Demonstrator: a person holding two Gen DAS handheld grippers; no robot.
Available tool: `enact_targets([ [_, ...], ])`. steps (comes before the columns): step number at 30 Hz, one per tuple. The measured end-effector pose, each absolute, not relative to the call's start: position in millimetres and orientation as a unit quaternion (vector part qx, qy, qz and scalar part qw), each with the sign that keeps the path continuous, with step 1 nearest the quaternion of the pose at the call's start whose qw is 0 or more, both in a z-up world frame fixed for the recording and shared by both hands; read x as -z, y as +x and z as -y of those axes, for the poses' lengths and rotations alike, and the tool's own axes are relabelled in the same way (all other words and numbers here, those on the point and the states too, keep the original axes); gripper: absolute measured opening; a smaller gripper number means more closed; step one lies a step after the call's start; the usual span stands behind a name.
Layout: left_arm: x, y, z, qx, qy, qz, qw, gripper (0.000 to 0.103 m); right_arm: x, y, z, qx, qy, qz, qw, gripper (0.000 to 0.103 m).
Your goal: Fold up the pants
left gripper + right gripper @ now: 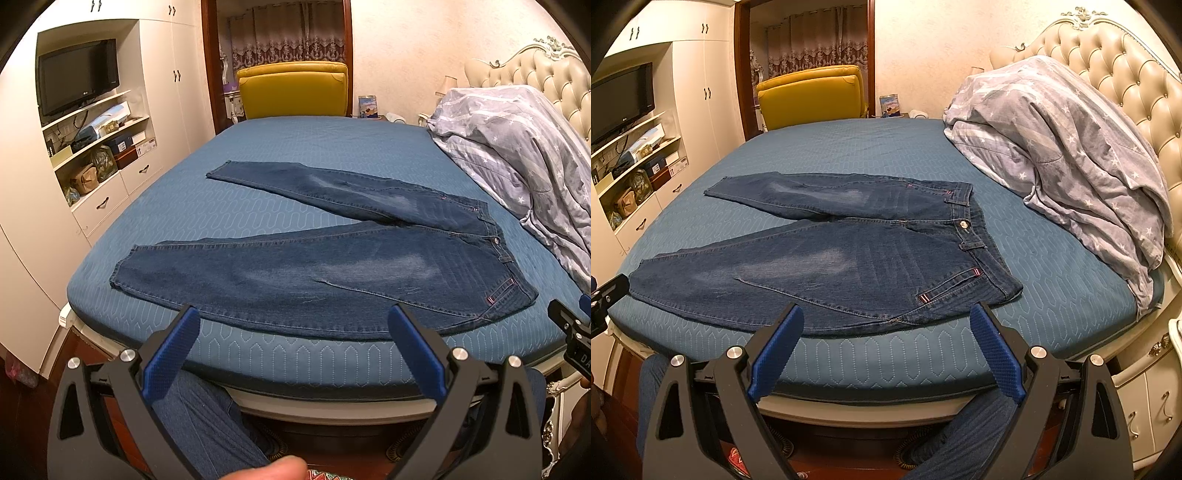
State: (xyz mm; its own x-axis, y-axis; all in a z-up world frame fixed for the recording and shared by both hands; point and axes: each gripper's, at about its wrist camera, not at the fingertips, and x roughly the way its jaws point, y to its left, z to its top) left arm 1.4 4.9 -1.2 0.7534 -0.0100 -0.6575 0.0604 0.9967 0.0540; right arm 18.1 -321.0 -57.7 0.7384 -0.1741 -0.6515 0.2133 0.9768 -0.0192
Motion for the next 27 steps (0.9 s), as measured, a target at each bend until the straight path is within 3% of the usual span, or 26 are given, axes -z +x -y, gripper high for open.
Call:
enact_targets([
  [27,1.6,1.2,-5.1,0.018,0.035,-0.352,0.935,0.102,59.2,20.2,320.8,0.104,0.026,-0.347,0.932,0.088],
])
